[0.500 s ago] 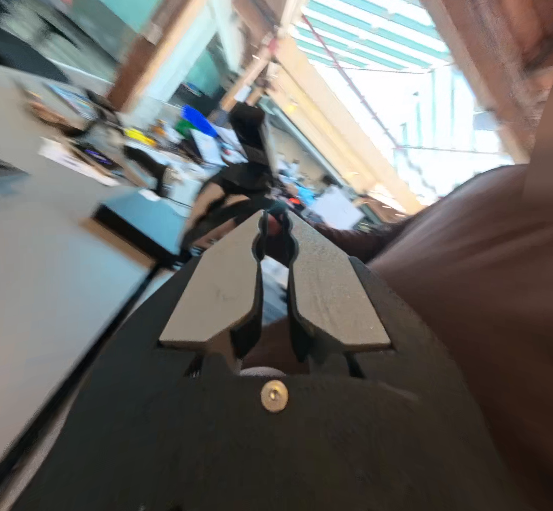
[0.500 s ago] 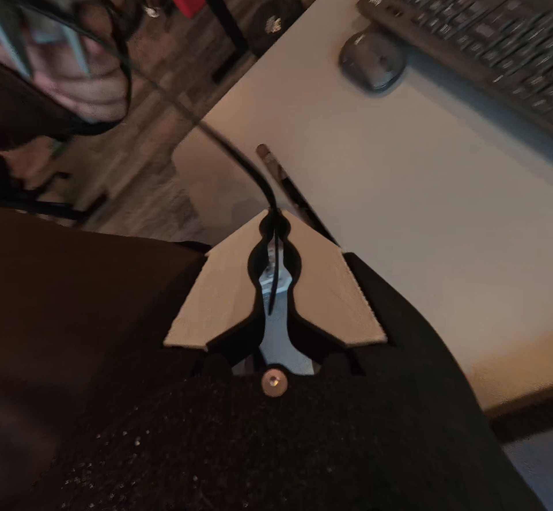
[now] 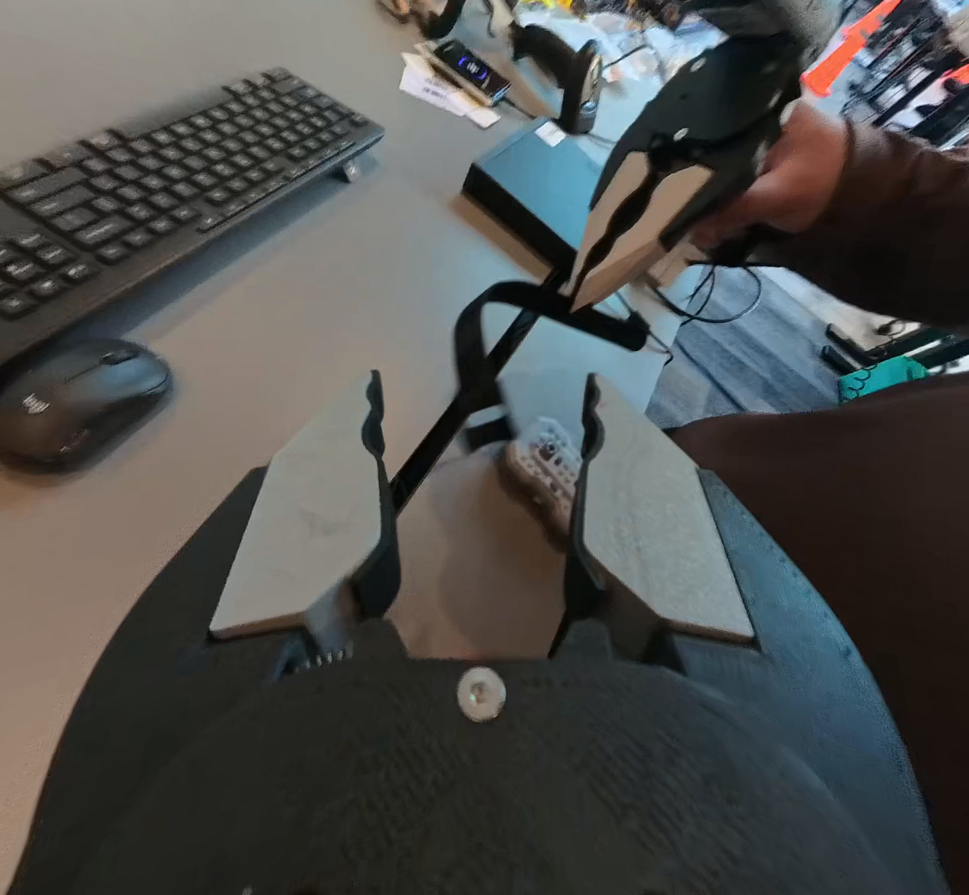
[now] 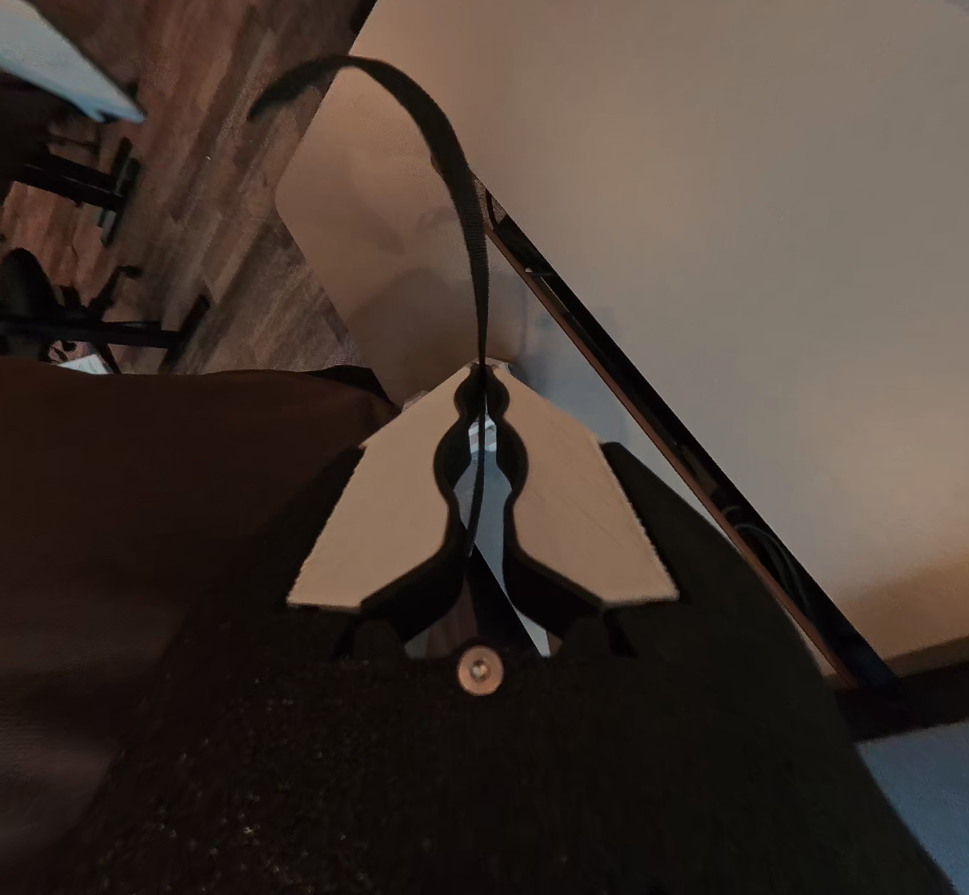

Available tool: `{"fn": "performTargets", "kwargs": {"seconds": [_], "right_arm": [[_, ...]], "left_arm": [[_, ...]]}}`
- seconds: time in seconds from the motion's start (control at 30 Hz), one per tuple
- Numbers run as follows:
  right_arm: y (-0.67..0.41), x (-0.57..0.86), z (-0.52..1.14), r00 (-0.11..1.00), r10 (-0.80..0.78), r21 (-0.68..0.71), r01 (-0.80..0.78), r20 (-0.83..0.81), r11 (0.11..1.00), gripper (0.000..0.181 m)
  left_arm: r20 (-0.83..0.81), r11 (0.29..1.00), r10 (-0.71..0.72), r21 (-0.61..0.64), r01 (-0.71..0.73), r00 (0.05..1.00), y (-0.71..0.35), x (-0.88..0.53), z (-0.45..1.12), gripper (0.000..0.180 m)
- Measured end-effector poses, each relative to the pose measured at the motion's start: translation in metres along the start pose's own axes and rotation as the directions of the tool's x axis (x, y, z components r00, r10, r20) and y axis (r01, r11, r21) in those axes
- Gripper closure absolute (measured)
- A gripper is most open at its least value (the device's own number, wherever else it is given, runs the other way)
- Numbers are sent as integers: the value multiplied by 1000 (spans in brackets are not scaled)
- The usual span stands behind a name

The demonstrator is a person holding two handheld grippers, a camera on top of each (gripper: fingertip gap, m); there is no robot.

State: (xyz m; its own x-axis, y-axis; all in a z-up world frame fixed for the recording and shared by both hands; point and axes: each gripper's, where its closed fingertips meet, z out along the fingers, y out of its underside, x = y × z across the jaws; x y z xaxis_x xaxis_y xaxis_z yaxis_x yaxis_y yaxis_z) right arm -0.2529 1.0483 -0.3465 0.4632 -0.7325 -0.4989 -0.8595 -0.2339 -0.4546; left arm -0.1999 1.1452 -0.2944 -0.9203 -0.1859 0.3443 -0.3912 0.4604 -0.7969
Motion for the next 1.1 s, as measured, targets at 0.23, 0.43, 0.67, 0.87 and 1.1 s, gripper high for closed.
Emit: {"fn": "performTargets", "kwargs": {"seconds": [0.23, 0.43, 0.67, 0.87, 1.1], "right_arm": [[-1, 6, 8, 999, 35, 8, -35, -16, 999, 181], [5, -7, 16, 996, 53, -43, -50, 71, 998, 181], [23, -20, 28, 983, 54, -143, -29, 175, 989, 181], [34, -1, 40, 988, 45, -217, -11, 149, 976, 181], [52, 32, 63, 995, 22, -378, 18, 101, 926, 181]], "left_arm": [[207, 969, 246, -59, -239, 947, -1, -11, 18, 98], [210, 944, 312, -176, -278, 927, 22, -14, 36, 108], [105, 924, 331, -236, -300, 938, 39, -19, 35, 180], [-44, 936, 63, -345, -74, 997, 79, -10, 35, 180], [-68, 904, -268, -362, 226, 961, 122, -5, 49, 180]]}}
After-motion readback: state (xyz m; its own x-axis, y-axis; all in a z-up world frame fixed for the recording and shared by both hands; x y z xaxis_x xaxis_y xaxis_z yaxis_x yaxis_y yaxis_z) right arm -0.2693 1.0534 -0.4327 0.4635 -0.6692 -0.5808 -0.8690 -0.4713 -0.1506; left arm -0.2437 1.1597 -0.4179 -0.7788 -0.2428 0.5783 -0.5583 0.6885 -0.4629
